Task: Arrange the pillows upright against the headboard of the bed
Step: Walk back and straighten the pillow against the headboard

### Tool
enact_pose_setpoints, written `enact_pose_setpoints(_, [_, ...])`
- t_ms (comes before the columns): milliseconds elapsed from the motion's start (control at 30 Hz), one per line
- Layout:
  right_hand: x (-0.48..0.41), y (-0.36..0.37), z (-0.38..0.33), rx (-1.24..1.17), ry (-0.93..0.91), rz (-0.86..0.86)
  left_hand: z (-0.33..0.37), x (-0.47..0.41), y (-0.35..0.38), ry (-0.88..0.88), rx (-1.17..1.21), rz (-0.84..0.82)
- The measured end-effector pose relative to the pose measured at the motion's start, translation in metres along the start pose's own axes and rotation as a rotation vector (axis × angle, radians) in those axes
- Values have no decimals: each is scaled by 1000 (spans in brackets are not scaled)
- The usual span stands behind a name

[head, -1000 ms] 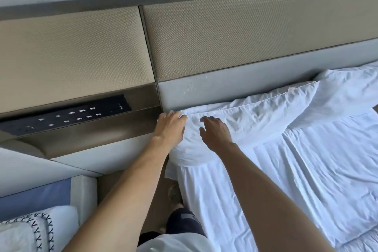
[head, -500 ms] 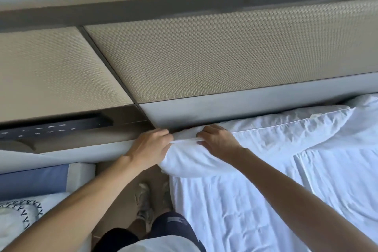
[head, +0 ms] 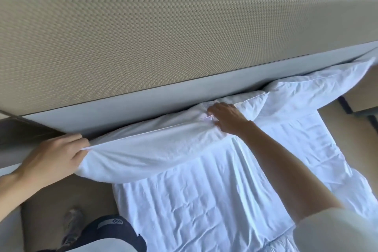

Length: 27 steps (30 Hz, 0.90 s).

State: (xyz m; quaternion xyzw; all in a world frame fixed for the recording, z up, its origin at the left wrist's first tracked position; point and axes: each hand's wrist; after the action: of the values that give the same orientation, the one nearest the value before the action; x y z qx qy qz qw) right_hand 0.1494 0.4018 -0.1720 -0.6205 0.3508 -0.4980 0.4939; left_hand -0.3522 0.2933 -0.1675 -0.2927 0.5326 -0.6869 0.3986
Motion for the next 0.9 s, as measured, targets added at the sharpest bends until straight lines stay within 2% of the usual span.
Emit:
enact_pose_setpoints(67, [3, -3, 21, -5, 28, 18, -2, 1, 4, -3, -3, 18])
enact_pose_setpoints(267, [-5, -11, 58, -28, 14, 266, -21, 0, 13, -50, 1, -22])
enact_pose_setpoints(367, [-6, -11, 81, 12, 166, 158, -17, -1, 9, -41, 9, -17])
enact_pose_setpoints(433, [-7, -19, 91, 19, 269, 147, -10, -5, 3, -20, 1, -24])
enact_pose_setpoints(567, [-5, -16, 103, 31, 235, 237, -5, -9, -9, -50, -15, -36])
enact_pose_setpoints(667, [-10, -27, 113, 102, 421, 87, 9, -14, -20, -41, -34, -40])
enact_pose_setpoints(733, [-16, -36, 119, 116, 487, 74, 15, -14, -26, 4, -23, -21])
enact_pose_setpoints(900, [-15, -40, 125, -10, 331, 328, 12, -5, -38, 64, -18, 3])
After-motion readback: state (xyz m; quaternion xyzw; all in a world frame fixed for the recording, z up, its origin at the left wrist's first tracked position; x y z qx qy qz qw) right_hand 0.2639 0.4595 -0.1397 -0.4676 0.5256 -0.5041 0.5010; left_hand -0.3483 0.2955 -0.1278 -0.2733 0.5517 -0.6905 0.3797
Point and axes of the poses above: each hand's wrist, its own x-axis away from the middle knuckle, its own y-axis out of the palm, z = x × y, and after that the axes turned 12 degrees about y, right-handed
